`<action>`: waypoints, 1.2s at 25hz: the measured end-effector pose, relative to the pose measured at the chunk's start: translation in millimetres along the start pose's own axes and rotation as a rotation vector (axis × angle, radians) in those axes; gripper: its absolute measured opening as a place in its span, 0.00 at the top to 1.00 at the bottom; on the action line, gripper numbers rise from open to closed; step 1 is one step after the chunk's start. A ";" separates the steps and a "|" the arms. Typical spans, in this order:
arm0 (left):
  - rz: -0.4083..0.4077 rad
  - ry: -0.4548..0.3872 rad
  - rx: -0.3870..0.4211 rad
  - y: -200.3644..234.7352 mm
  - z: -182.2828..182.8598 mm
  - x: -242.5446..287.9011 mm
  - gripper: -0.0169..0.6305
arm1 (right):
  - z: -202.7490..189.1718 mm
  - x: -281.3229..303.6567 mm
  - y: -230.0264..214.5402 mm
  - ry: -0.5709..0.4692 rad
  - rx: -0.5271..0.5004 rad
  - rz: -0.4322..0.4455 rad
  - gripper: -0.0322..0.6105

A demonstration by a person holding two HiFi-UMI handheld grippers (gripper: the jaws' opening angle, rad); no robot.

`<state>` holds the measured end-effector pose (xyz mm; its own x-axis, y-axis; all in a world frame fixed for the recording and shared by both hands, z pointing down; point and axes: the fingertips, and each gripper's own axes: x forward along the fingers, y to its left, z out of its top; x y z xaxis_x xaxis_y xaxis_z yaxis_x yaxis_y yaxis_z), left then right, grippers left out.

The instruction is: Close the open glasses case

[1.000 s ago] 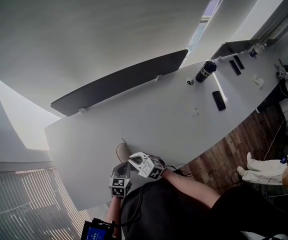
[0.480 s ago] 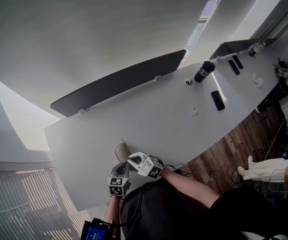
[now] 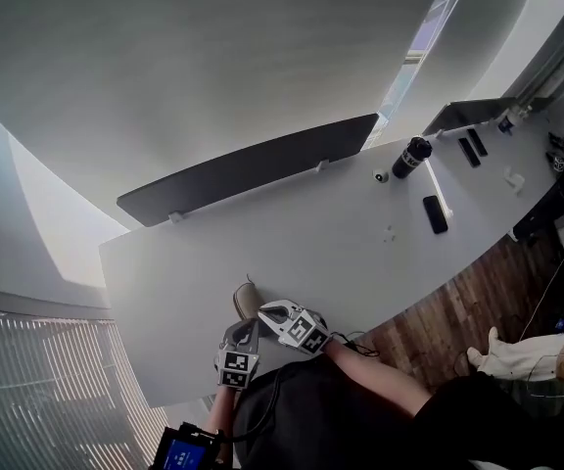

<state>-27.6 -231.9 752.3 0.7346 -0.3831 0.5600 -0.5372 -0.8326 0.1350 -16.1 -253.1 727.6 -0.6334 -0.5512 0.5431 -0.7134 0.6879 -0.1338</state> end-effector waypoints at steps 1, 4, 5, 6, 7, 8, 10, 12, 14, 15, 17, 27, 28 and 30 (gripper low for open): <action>0.006 -0.028 0.002 0.8 7.1 -3.6 0.96 | 5.1 -7.5 -1.1 -0.036 0.001 -0.009 0.94; 0.022 -0.124 0.008 0.4 32.2 -19.2 0.96 | 16.6 -36.5 -1.3 -0.120 0.002 -0.048 0.94; 0.029 -0.154 0.007 -0.6 42.7 -26.0 0.96 | 20.8 -46.6 0.6 -0.145 -0.004 -0.055 0.94; 0.034 -0.177 0.004 -2.1 53.6 -33.1 0.96 | 24.9 -56.3 2.9 -0.168 -0.012 -0.060 0.94; 0.037 -0.194 0.008 -4.0 63.0 -39.4 0.96 | 27.8 -65.2 5.0 -0.186 -0.014 -0.066 0.94; 0.038 -0.210 0.019 -6.0 70.1 -44.6 0.96 | 29.6 -73.3 6.9 -0.201 -0.013 -0.072 0.94; 0.041 -0.240 0.048 -8.7 78.3 -52.4 0.96 | 32.0 -85.6 11.0 -0.221 -0.005 -0.080 0.94; 0.047 -0.266 0.038 -11.3 83.4 -58.8 0.96 | 34.6 -93.7 15.3 -0.234 -0.004 -0.080 0.94; 0.054 -0.277 0.014 -16.5 87.5 -63.5 0.96 | 37.5 -101.1 17.5 -0.247 -0.002 -0.080 0.94; 0.055 -0.278 0.012 -19.3 88.4 -64.7 0.96 | 39.7 -104.6 17.2 -0.254 0.002 -0.082 0.94; 0.053 -0.277 0.016 -23.1 88.9 -65.7 0.96 | 47.6 -109.7 14.9 -0.268 0.009 -0.097 0.94; 0.030 -0.317 0.071 -33.8 98.3 -82.9 0.96 | 76.8 -126.1 17.8 -0.272 0.012 -0.156 0.95; 0.035 -0.319 0.076 -34.4 97.2 -86.1 0.96 | 77.2 -126.4 20.1 -0.269 0.012 -0.151 0.95; 0.042 -0.323 0.073 -32.8 97.9 -94.9 0.96 | 82.0 -125.0 25.8 -0.278 0.006 -0.144 0.95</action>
<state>-39.1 -207.4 614.7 0.8122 -0.5151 0.2738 -0.5473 -0.8354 0.0518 20.1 -205.2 588.3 -0.5829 -0.7515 0.3091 -0.8029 0.5910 -0.0774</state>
